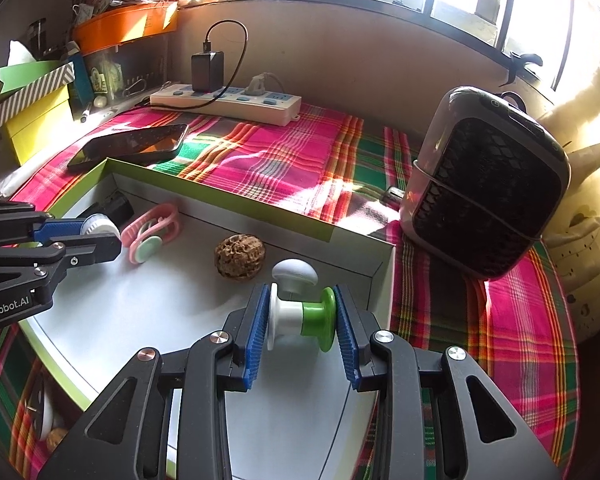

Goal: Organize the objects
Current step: 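Carry the white cylinder and spool over the box and lower them inside, then open both grippers to release the cylinder and spool in the box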

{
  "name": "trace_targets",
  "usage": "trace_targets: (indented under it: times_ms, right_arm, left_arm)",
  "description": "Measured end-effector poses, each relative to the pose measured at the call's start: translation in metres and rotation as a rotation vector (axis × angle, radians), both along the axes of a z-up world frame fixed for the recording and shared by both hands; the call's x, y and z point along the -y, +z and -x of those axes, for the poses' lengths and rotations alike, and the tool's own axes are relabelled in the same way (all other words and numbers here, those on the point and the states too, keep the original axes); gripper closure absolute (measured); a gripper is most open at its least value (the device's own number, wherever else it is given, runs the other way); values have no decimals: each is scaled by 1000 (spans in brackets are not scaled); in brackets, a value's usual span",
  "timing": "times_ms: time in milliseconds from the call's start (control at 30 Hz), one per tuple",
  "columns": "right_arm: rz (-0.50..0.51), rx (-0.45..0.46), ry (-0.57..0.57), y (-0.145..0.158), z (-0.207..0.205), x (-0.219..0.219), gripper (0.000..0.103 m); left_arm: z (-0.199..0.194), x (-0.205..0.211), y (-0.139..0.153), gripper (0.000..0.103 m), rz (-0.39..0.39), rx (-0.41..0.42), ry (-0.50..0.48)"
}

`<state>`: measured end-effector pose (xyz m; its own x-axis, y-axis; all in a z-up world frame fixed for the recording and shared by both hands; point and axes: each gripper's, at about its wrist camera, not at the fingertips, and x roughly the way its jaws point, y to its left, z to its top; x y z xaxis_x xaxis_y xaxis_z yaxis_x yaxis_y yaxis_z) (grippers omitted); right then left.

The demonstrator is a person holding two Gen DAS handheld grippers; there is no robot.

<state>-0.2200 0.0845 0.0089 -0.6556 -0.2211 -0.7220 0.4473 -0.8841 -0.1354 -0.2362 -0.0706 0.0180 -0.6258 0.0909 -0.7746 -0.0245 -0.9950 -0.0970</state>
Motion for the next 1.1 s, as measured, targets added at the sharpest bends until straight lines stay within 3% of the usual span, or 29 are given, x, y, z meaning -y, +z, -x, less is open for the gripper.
trace_targets:
  times_ms: [333,733,1100]
  right_arm:
    - [1,2,1,-1,0,-1,69]
    - [2,-12,-1,0,-2,-1,69]
    - [5,-26,10,1,-4,1,52]
  left_arm:
    - [0,0,0,85,8,-1,-2]
    - [0,1,0,74,-3,1,0]
    - [-1,1,0,68,-4,4,4]
